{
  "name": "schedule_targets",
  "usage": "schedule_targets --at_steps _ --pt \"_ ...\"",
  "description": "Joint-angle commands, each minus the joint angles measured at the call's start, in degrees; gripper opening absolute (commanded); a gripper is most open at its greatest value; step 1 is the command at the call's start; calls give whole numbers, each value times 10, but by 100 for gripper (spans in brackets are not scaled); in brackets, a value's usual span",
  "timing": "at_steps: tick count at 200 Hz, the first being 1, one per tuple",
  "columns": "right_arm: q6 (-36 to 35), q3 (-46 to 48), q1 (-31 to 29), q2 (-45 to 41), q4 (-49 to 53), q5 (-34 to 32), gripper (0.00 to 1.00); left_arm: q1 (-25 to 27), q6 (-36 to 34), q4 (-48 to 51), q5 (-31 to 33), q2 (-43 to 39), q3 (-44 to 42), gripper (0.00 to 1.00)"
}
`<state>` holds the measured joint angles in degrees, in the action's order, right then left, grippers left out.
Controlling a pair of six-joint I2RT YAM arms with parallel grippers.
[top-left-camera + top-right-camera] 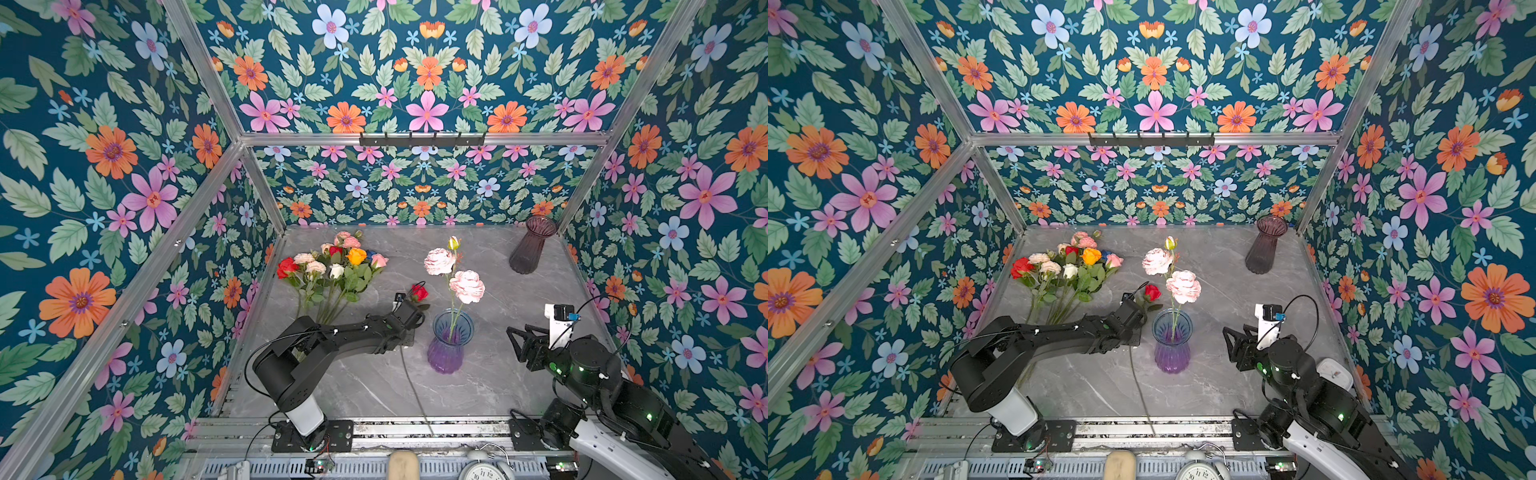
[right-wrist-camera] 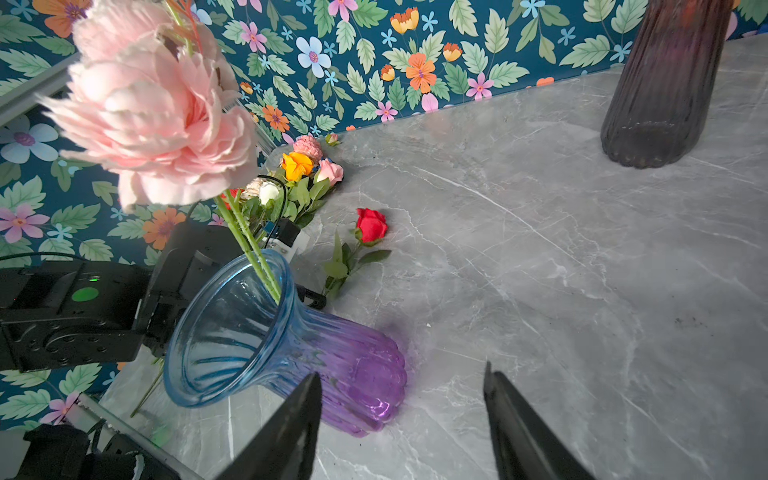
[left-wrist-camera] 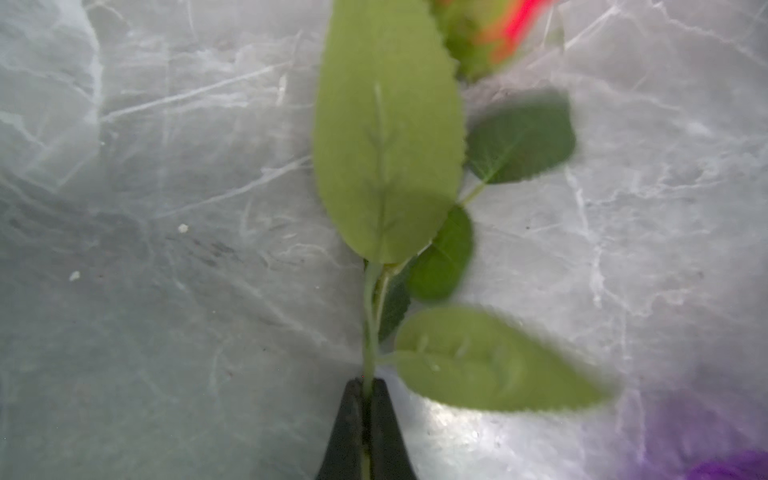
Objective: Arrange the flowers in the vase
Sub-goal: 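Grasp the loose red rose stem with the left gripper while the right gripper withdraws, then lift the red rose upright with the left gripper toward the vase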
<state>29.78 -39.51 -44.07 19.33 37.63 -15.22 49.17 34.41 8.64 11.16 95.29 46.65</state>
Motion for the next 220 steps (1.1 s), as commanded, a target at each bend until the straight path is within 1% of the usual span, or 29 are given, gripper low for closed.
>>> schedule_targets --at_steps 1,36,57,78,109,133,142,154,161,172,192,220 --pt "-5 -6 0 2 5 -10 64 0 -16 73 1 -14 2 0" --pt "-16 -12 0 10 3 -7 64 -6 -45 118 51 -63 28 0" --pt "-40 -13 0 15 -11 19 64 -14 -68 139 84 -107 36 0" --pt "-60 -18 0 29 -26 44 66 -20 -84 155 120 -177 38 0" --pt "-82 -55 0 72 -29 70 66 -40 -101 185 166 -287 49 0" --pt "-92 -73 0 97 -44 97 65 -41 -128 183 195 -380 55 0" --pt "-96 -78 0 101 -58 114 64 -41 -138 172 187 -419 52 0" --pt "-100 -85 0 101 -77 137 64 -41 -149 150 159 -473 45 0" --pt "-104 -91 0 100 -91 155 69 -41 -151 137 140 -503 40 0" --pt "-107 -101 0 99 -110 191 78 -41 -151 117 110 -543 35 0" --pt "-107 -98 0 99 -177 307 80 -41 -146 86 63 -598 29 0" --pt "-82 -89 -1 120 -282 479 78 -41 -147 26 -19 -646 21 0"
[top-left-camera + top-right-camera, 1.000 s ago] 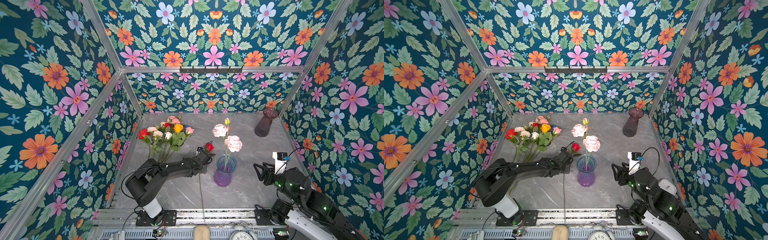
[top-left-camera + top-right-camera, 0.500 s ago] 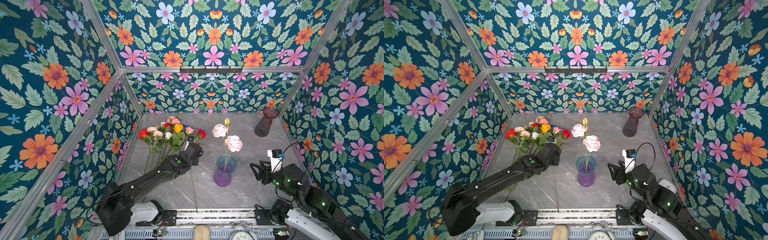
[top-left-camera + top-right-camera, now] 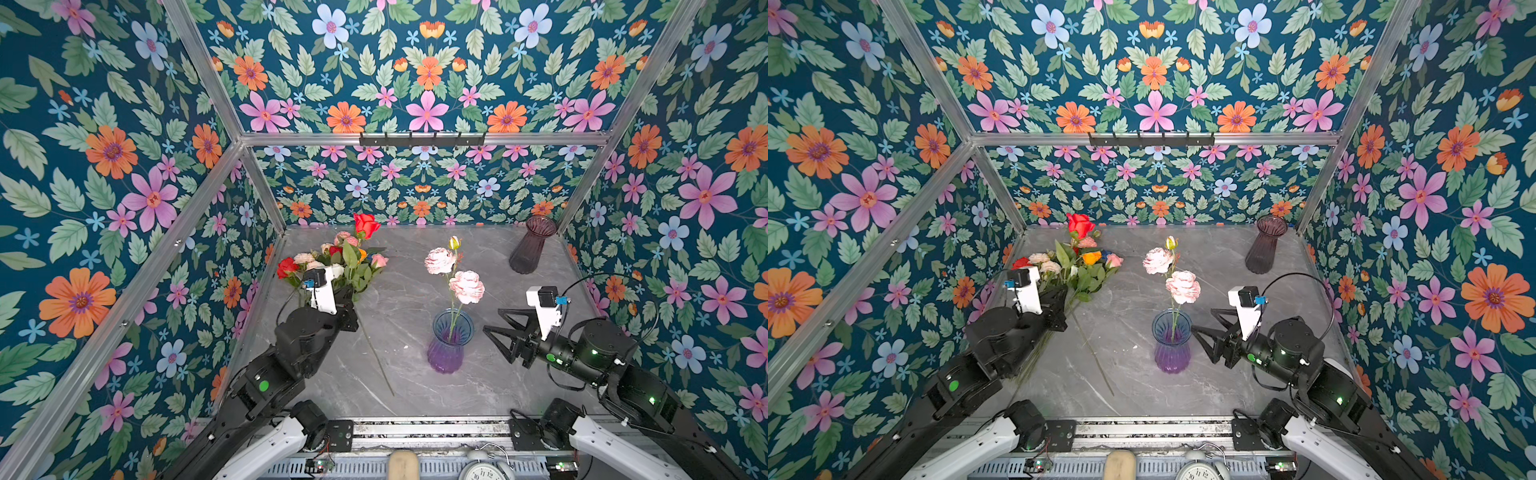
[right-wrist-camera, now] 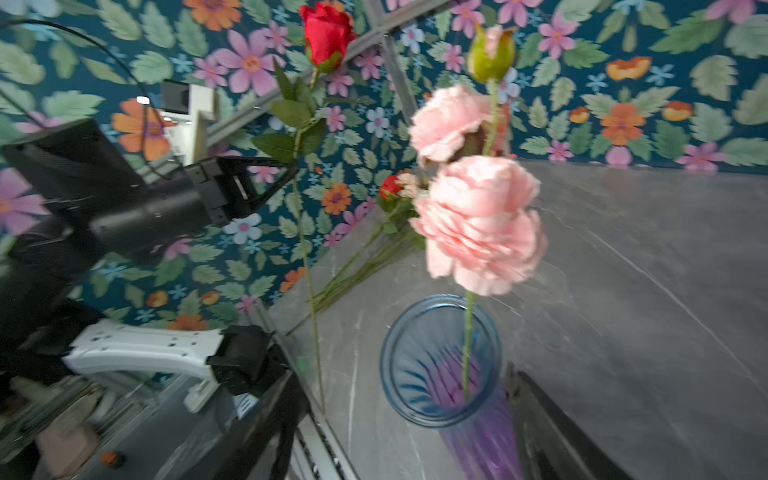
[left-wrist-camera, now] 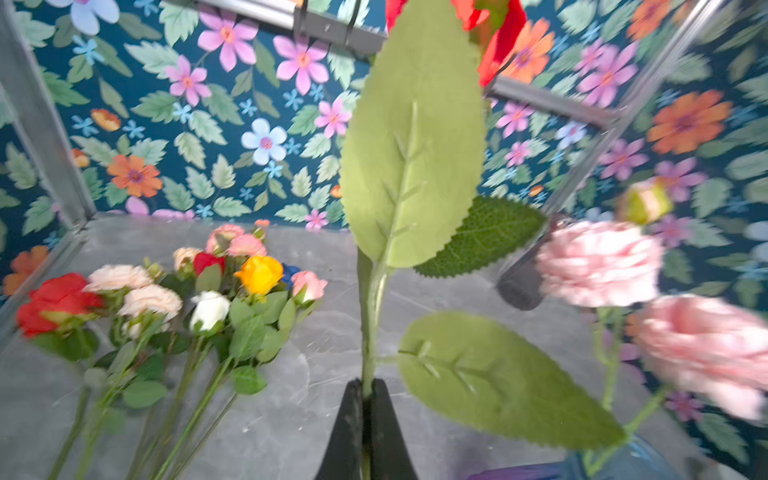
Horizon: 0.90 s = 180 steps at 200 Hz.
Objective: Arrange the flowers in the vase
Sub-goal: 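Lift the red rose upright with the left gripper toward the vase, then grasp the red rose stem with the right gripper while the left gripper opens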
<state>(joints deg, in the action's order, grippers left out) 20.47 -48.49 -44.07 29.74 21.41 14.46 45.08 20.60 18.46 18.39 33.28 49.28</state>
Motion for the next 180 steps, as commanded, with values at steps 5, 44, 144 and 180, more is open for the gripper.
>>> schedule_targets --at_steps 5,44,144,180 --pt "16 -2 -2 23 -130 205 77 0 -9 -81 -103 -31 -6 0" --pt "-22 -55 -76 114 -109 231 76 0 -6 -132 -179 -44 -12 0" --pt "-80 -254 -168 416 -28 66 51 0 34 -281 -369 -33 -75 0" --pt "-71 -257 -168 438 -57 70 37 -1 34 -278 -371 -34 -71 0"
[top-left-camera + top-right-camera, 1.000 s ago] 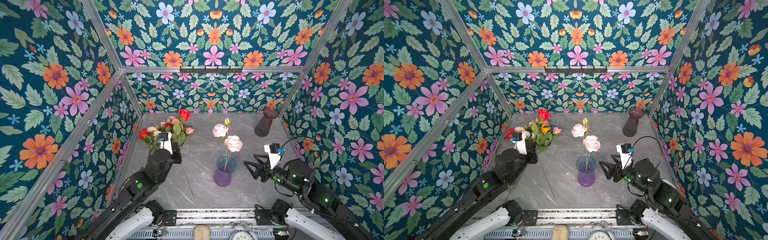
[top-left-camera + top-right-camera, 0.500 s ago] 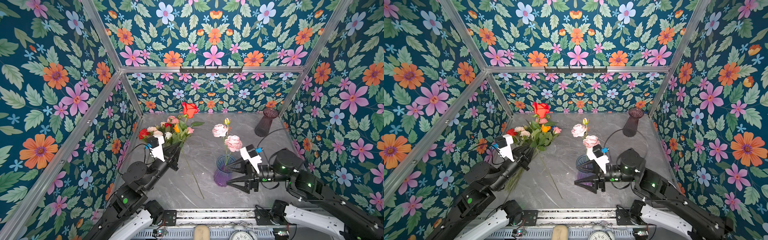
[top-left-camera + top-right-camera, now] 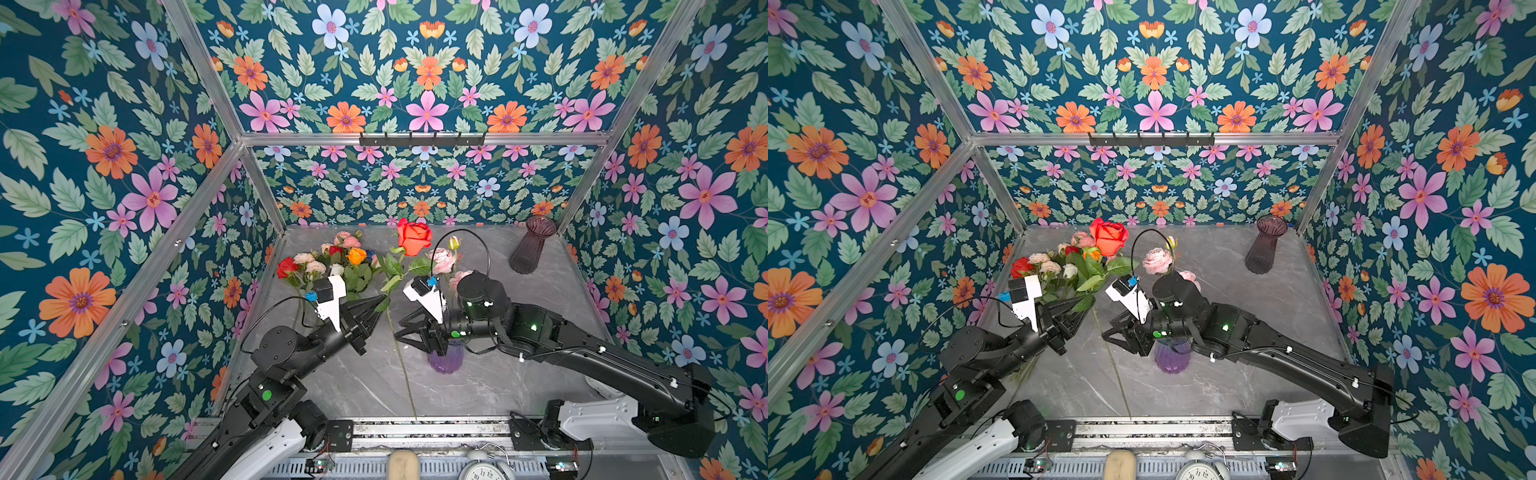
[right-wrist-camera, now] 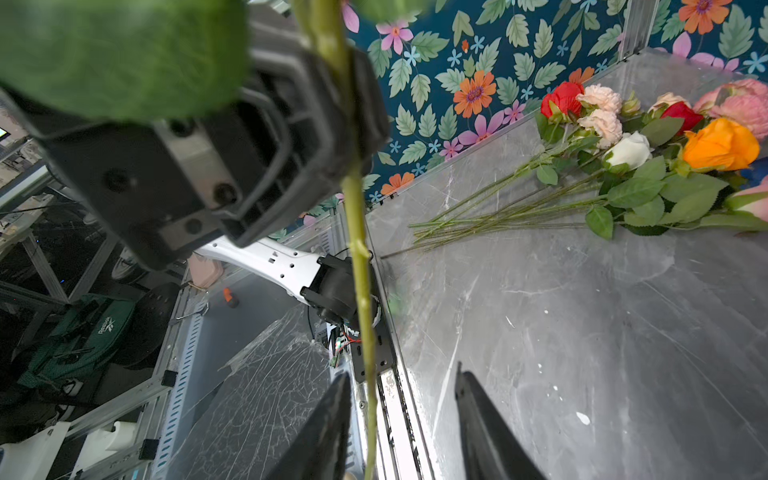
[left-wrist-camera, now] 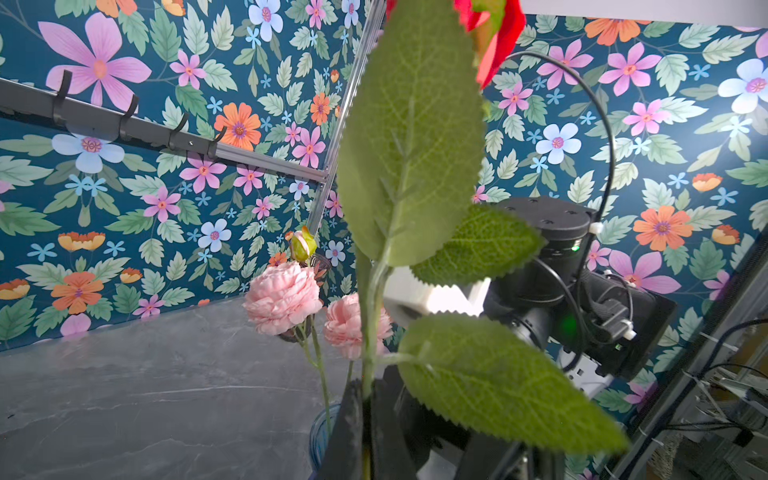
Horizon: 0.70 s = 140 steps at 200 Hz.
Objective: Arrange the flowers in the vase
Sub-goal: 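Grasp the red rose stem with the right gripper while the left gripper opens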
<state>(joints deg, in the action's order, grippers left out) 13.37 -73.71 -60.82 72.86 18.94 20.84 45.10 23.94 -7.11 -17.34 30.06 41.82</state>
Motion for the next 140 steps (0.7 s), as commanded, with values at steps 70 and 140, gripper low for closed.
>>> schedule_targets --at_steps 70,140 --pt "15 18 -1 0 -76 19 16 0 3 -25 -1 -8 -3 0" --pt "30 31 -1 -2 -107 35 17 0 17 -40 14 -15 -20 0"
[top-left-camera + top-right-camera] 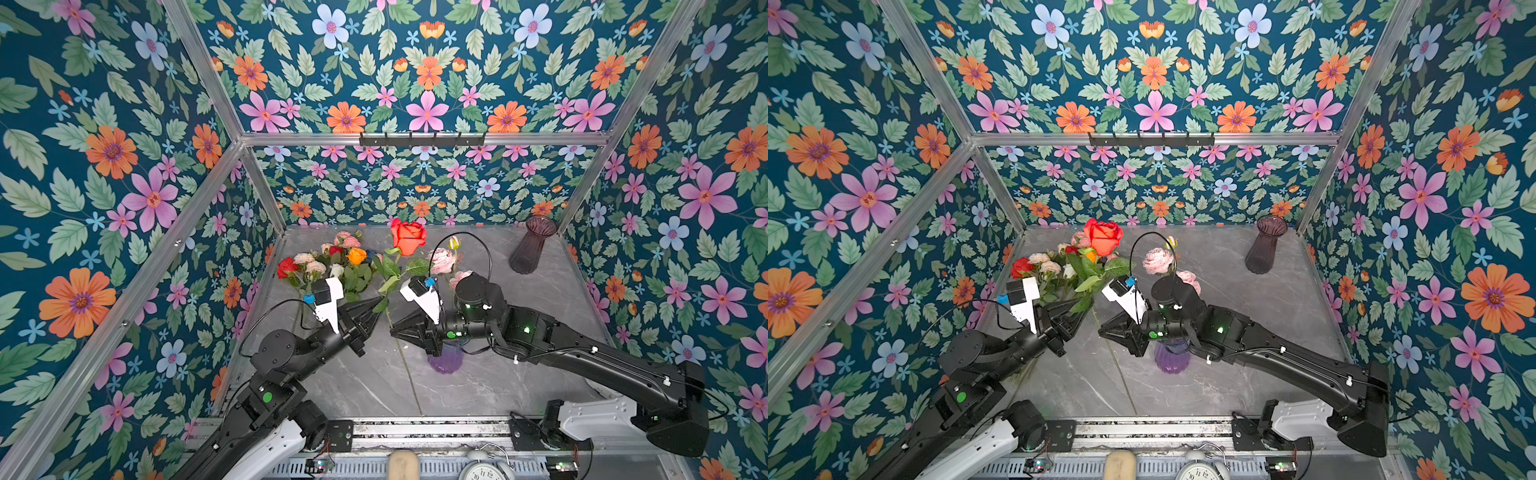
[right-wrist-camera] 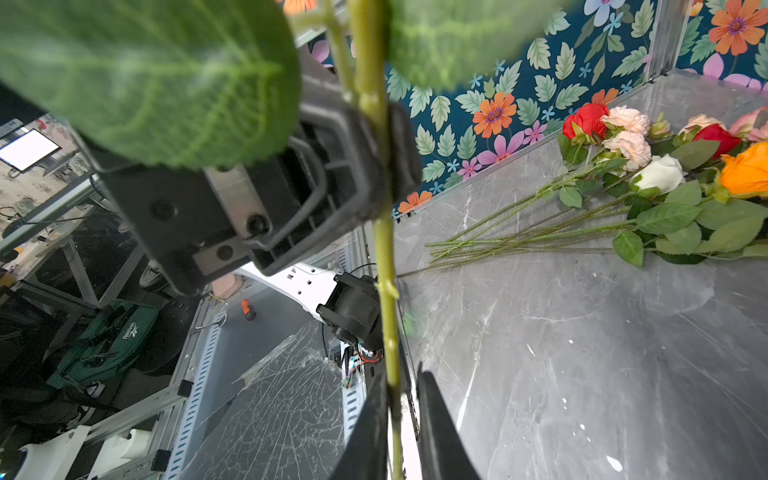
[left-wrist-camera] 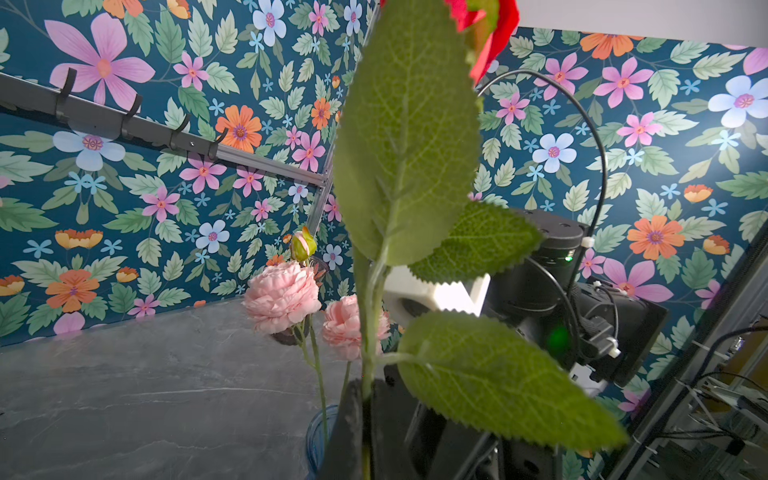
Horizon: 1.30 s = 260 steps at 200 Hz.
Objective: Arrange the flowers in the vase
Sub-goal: 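Grasp the red rose stem with the right gripper while the left gripper opens, then carry the red rose over the vase mouth with the right gripper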
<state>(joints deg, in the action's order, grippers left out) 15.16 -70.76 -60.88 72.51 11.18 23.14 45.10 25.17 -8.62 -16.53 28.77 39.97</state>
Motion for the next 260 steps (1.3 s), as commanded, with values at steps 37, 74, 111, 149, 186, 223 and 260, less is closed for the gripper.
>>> schedule_targets --at_steps 37,74,111,149,186,223,260 --pt "23 19 0 -4 -53 12 14 0 11 -32 9 -6 -6 0" --pt "25 18 0 -2 -50 16 6 0 19 -46 3 -1 -10 0" --pt "22 19 0 -11 -40 -7 0 -1 19 -40 -9 7 -5 13" --pt "-5 16 0 -54 -10 -75 0 -1 10 -9 8 -3 -4 74" --pt "-80 41 0 -146 6 -190 0 0 1 -1 12 -8 -8 75" --pt "-204 100 0 -244 -40 -263 0 0 25 -13 36 -4 -31 76" --pt "-254 122 0 -270 -42 -304 0 -1 38 -21 39 17 -39 76"
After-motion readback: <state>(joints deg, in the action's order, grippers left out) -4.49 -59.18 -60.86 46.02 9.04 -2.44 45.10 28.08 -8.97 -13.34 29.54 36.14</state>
